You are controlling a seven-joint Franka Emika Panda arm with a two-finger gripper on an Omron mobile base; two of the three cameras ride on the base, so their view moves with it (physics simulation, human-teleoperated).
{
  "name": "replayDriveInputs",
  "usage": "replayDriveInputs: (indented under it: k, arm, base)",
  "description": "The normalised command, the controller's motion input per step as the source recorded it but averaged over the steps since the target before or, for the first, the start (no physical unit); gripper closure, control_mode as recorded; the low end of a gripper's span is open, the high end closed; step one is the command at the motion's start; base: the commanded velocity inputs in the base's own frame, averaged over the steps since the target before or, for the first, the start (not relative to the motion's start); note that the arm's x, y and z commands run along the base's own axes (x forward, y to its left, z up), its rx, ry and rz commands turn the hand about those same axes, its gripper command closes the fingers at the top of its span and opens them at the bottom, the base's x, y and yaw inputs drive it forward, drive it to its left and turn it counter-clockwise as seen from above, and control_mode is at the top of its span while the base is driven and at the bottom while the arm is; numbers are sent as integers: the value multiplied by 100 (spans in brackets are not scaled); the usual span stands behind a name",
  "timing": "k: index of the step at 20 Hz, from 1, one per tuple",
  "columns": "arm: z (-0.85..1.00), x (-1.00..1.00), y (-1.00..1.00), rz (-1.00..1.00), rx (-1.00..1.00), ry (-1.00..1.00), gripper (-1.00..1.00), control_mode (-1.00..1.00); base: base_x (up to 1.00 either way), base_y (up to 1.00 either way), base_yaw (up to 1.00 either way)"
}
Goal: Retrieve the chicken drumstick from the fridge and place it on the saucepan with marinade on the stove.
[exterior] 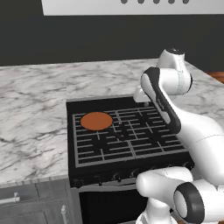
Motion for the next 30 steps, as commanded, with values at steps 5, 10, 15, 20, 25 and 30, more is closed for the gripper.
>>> replayDriveInputs:
  k: [5,10,15,20,25,30]
  arm:
    - [-1,-27,-2,0,0,-5,-100,-100]
    - [0,-78,-4,1,3,-24,-100,-100]
    - [0,-78,-4,1,5,-30,-100,-100]
    - [0,-65,0,0,1,-27,-100,-100]
    - [0,-44,0,0,0,-9,-100,-100]
    - [0,-56,0,-2,0,4,-100,-100]
  base:
    - [0,0,0]
    - [0,0,0]
    - [0,0,0]
    - [0,0,0]
    - [0,0,0]
    - [0,0,0]
